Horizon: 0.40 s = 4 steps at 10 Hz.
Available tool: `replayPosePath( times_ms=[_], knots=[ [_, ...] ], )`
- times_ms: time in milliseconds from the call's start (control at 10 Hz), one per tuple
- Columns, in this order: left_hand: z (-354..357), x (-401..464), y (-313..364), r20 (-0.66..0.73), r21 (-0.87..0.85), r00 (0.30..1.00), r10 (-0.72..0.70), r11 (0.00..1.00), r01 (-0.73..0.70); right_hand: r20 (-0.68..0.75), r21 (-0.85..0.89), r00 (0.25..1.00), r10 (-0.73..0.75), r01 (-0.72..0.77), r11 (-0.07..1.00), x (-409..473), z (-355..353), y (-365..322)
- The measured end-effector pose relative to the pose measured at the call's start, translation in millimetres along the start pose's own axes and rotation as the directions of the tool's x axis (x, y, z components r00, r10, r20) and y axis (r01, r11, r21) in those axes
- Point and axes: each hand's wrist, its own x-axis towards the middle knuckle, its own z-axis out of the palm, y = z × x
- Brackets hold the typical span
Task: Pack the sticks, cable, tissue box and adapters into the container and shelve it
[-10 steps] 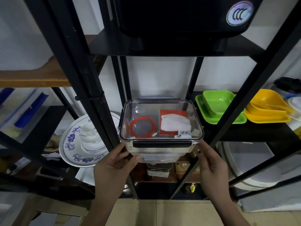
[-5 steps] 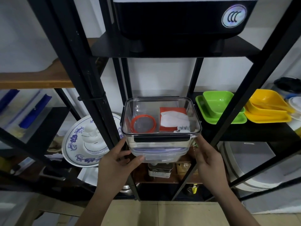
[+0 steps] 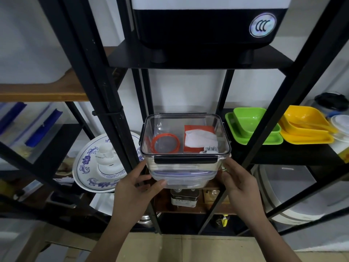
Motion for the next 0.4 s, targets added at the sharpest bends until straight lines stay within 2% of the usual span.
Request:
replayPosePath(
  times_ms=[200,400],
  knots=[
    [8.5,-9.6,10.4,-0.092,0.028,0.991,0.102,0.995,-0.1,-0.082,0.088,0.996,-0.033,0.04,0.995,-4.8,-11.6,-4.2],
    [15.9,-21.6,28.6,-0.193,-0.098,0.97,0.148,0.981,-0.169,-0.152,0.054,0.984,-0.093,0.102,0.993,-7.1,-29.7,-9.1]
  ],
)
